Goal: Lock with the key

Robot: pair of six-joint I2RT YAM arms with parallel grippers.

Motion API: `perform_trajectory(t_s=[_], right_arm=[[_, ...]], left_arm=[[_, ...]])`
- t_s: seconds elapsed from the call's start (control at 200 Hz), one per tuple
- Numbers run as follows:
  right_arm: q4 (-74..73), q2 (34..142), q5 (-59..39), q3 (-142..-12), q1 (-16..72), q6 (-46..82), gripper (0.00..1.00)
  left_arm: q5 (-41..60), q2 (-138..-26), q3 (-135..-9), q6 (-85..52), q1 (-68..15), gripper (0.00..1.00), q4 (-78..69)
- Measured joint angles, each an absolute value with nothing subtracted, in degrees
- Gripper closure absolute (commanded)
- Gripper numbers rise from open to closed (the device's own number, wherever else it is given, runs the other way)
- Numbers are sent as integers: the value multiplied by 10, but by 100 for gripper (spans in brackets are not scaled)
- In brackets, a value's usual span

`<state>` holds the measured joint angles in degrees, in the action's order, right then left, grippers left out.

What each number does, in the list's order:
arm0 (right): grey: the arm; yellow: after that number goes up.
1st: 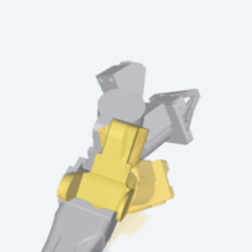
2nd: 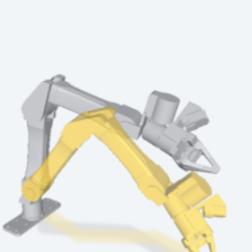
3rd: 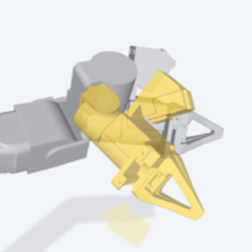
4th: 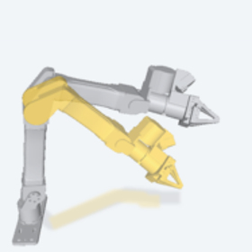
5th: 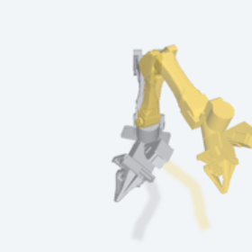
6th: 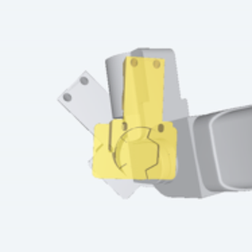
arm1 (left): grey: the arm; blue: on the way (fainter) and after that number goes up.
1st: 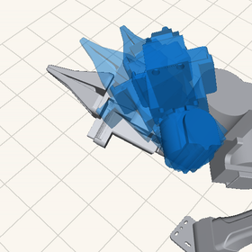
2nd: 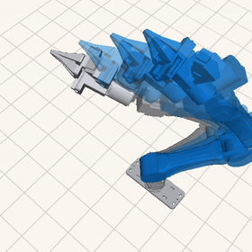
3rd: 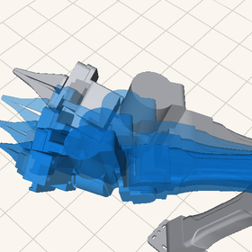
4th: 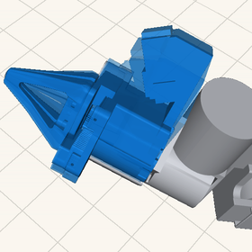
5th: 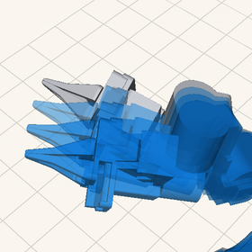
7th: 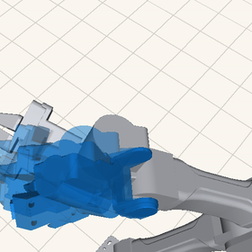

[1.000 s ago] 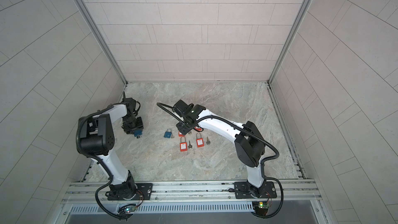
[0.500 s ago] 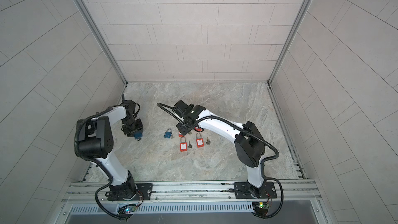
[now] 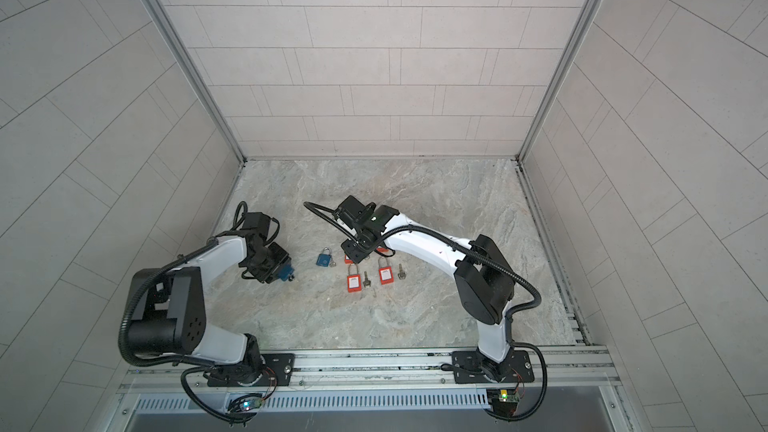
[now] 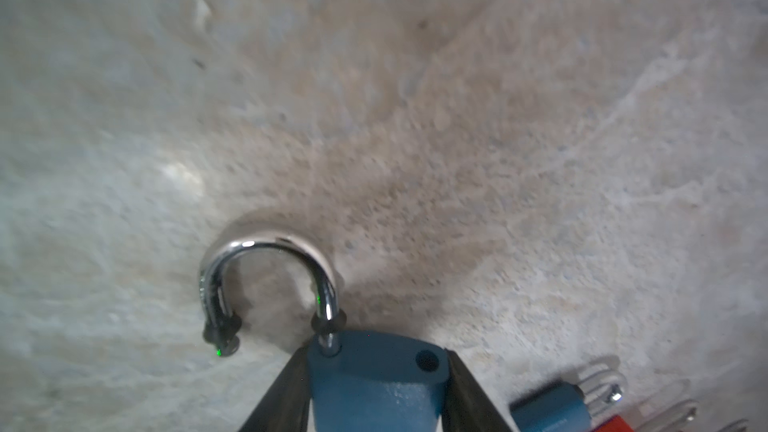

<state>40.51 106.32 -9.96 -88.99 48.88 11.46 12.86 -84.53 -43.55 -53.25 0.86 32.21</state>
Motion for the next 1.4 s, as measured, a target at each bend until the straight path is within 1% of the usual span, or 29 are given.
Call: perform_trajectory(t_s=[0.16,0.26,0.385,0.46,0.555,0.696,0.926,1.031,1.186,1.396], right_arm=[[401,1064,-124,-909,489,111,59],[402,1071,-134,-939,493,111,59],[403,1085,-144,-964,503,109,59],[412,1107,-148,-989,514,106,59],[433,1147,-148,-1036,530,98,59],[484,1240,-149,-1152,555,87,58],[557,1389,-153,-1339,573,75,57],[571,1443,-157,-1409,572,74,57],[559,1480,-160,-1441,571,75,56],[521,1499,-163,-1444,571,77,56]], left_arm=[[128,-832,-438,-571,-23,39,301],[116,-816,-449,-568,-23,36,312],[100,-788,-482,-544,-8,34,339],[92,-766,-507,-518,23,34,359],[90,-741,-534,-473,86,34,374],[102,-724,-552,-402,170,34,394],[154,-722,-523,-332,230,33,408],[184,-722,-500,-311,272,32,408],[226,-723,-483,-295,333,32,404],[267,-723,-447,-293,339,32,378]])
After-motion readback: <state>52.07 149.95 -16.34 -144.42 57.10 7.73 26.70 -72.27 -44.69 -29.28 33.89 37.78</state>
